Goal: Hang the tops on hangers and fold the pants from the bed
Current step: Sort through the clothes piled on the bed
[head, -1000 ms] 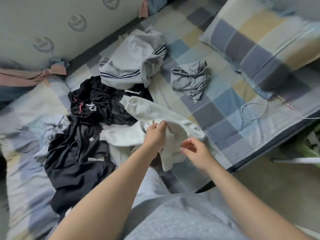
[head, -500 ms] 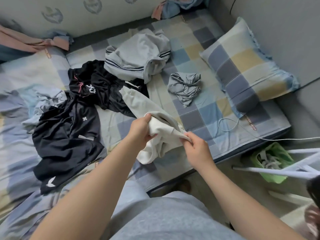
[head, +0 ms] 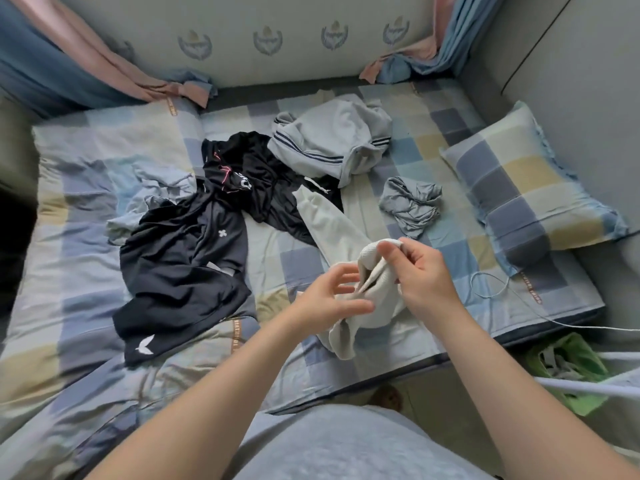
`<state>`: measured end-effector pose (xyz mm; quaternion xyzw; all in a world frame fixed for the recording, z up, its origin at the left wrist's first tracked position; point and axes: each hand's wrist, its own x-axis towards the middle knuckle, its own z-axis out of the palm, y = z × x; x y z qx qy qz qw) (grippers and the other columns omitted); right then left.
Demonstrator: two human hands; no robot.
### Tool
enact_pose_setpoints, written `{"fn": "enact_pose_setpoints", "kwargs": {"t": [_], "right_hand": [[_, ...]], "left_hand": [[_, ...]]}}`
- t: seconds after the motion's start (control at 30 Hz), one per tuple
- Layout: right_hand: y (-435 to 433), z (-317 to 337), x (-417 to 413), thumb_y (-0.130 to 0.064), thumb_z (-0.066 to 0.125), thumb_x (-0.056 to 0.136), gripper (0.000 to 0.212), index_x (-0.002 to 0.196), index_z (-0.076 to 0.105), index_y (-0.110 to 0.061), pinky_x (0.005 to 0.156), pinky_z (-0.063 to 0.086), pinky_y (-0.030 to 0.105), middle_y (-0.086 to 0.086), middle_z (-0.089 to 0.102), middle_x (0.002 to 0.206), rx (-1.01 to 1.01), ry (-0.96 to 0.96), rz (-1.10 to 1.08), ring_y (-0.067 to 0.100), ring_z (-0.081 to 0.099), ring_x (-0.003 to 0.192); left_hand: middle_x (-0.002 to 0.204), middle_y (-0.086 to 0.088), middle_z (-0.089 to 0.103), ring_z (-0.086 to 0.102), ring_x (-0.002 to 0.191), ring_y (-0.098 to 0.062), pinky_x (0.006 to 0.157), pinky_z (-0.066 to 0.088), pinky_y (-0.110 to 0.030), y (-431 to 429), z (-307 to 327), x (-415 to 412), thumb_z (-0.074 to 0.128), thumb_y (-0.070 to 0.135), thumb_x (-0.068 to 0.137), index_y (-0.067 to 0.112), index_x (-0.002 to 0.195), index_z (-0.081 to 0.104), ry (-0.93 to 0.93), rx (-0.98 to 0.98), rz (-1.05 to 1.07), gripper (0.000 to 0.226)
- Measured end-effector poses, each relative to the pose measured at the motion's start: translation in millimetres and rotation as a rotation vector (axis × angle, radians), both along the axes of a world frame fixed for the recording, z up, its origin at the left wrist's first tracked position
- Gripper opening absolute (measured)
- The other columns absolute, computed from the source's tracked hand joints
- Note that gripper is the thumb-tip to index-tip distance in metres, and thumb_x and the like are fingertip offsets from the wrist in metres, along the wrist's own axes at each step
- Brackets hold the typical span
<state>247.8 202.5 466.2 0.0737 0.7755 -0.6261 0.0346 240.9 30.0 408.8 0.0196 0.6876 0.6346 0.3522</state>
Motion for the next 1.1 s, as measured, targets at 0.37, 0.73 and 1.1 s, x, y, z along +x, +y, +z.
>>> {"fn": "enact_pose_setpoints", "kwargs": {"t": [0.37,0.73,1.1], "right_hand": [[-56.1,96.0,-4.2,-0.045,0.059,0.091,0.068,0.082,0.048,0.021,0.049,0.043,0.021,0.015,0.044,0.058,-0.271,0.244,0.155,0.014,0.048,0.046],[-45.7,147.0,-1.4,-0.052,0.064,0.082,0.052,0.082,0.059,0.001,0.049,0.045,0.026,0.019,0.046,0.072,-0.355,0.316,0.100,0.029,0.042,0.058],[-11.5,94.4,-8.6,-0.049,0.049,0.099,0.047,0.060,0.070,-0.033,0.054,0.048,0.019,-0.012,0.060,0.058,-0.185,0.075,-0.098,0.004,0.056,0.056]], "left_hand": [[0.127,0.011,0.063,0.060,0.114,-0.011,0.100,0.049,-0.036,-40.0,1.1,23.5,0.065,0.039,0.095,0.026,0.131,0.059,0.292,-0.389,0.148,0.038],[0.076,0.013,0.063,0.055,0.069,-0.011,0.064,0.043,-0.032,-37.1,27.6,6.5,0.050,0.015,0.099,0.028,0.092,0.059,0.511,-0.371,0.394,0.017],[0.063,0.015,0.048,0.040,0.055,-0.002,0.054,0.035,-0.018,-58.9,107.9,-13.6,0.046,0.014,0.105,0.013,0.089,0.056,0.726,-0.119,0.645,0.019]]}}
